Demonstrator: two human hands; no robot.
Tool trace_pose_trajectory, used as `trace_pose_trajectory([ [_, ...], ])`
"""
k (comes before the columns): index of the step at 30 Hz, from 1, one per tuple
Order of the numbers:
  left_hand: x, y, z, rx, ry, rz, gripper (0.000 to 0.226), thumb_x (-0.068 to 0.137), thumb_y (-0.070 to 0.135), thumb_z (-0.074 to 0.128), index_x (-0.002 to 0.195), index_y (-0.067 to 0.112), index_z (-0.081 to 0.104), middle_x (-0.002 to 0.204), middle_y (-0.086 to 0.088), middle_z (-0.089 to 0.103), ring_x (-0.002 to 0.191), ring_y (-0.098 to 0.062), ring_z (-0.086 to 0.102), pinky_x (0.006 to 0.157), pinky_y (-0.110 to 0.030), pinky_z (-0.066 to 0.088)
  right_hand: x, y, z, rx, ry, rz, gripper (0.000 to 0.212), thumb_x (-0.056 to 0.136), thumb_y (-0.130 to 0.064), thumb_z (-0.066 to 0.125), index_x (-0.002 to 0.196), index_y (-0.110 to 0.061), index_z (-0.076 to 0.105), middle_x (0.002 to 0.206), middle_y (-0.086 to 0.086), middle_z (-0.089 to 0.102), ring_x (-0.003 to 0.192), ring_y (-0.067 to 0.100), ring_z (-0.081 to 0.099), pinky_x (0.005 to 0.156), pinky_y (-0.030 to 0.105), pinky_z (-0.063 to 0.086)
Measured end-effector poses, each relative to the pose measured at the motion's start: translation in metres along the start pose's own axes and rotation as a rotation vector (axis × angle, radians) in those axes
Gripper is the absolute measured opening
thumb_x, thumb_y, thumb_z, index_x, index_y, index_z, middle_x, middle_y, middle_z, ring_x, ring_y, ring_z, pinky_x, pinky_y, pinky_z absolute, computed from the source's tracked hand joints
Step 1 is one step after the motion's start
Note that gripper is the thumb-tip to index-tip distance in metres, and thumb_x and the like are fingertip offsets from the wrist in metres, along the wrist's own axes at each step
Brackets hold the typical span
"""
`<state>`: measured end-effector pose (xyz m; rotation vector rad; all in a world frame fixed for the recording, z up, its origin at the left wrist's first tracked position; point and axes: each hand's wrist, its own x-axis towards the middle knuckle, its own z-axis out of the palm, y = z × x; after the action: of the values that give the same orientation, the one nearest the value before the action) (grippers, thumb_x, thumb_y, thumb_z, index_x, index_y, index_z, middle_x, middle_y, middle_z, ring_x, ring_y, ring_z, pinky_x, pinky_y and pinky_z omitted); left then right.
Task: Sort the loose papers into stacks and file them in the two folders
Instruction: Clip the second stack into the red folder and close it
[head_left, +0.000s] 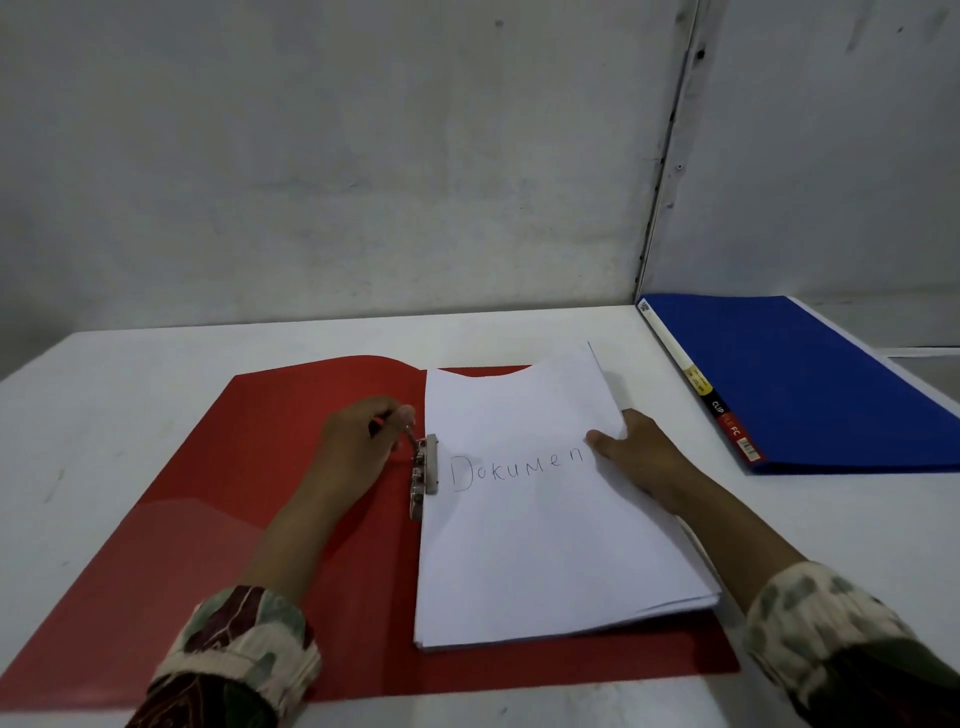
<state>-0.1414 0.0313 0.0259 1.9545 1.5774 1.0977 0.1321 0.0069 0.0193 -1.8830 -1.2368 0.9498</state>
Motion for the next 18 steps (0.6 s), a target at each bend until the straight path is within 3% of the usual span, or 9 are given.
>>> trace_pose_trajectory([
  [7,-0.011,0.004,-0.001,0.004,0.014,-0.009,0.021,0.092,0.018,0.053,0.074,0.013,0.061,0.069,0.005,0.061,0.065,-0.007,0.055,0.059,-0.004,0.037,-0.004,0.003,0.006,0.024,0.032,0.043,0.044,0.091,-0.025,0.055,0.128,-0.003,0.046,0.126,0.014,0.056,0.111,0.03,0.055,0.082,0.029,0.042],
  [11,-0.013,0.004,-0.001,0.001,-0.002,-0.02,0.022,0.092,0.019,0.054,0.08,0.005,0.066,0.07,0.005,0.062,0.07,-0.015,0.06,0.064,-0.013,0.04,-0.007,0.002,0.005,-0.009,0.052,0.005,0.041,0.093,-0.026,0.053,0.126,-0.003,0.045,0.124,0.013,0.056,0.099,0.023,0.052,0.08,0.029,0.04],
  [14,-0.016,0.004,-0.002,-0.002,-0.011,-0.017,0.021,0.091,0.019,0.056,0.082,0.005,0.067,0.074,-0.002,0.065,0.072,-0.018,0.06,0.062,-0.01,0.04,-0.009,0.002,0.009,-0.128,0.054,-0.007,0.044,0.093,-0.026,0.051,0.128,-0.001,0.041,0.127,0.015,0.054,0.112,0.03,0.053,0.086,0.031,0.041],
  [18,-0.023,0.007,-0.007,-0.037,-0.072,-0.051,0.014,0.085,0.017,0.063,0.074,0.012,0.069,0.071,0.001,0.064,0.059,-0.002,0.053,0.054,-0.009,0.038,-0.014,0.0,0.013,-0.262,0.07,-0.03,0.048,0.095,-0.026,0.048,0.133,-0.001,0.034,0.133,0.017,0.049,0.118,0.034,0.05,0.093,0.034,0.042],
])
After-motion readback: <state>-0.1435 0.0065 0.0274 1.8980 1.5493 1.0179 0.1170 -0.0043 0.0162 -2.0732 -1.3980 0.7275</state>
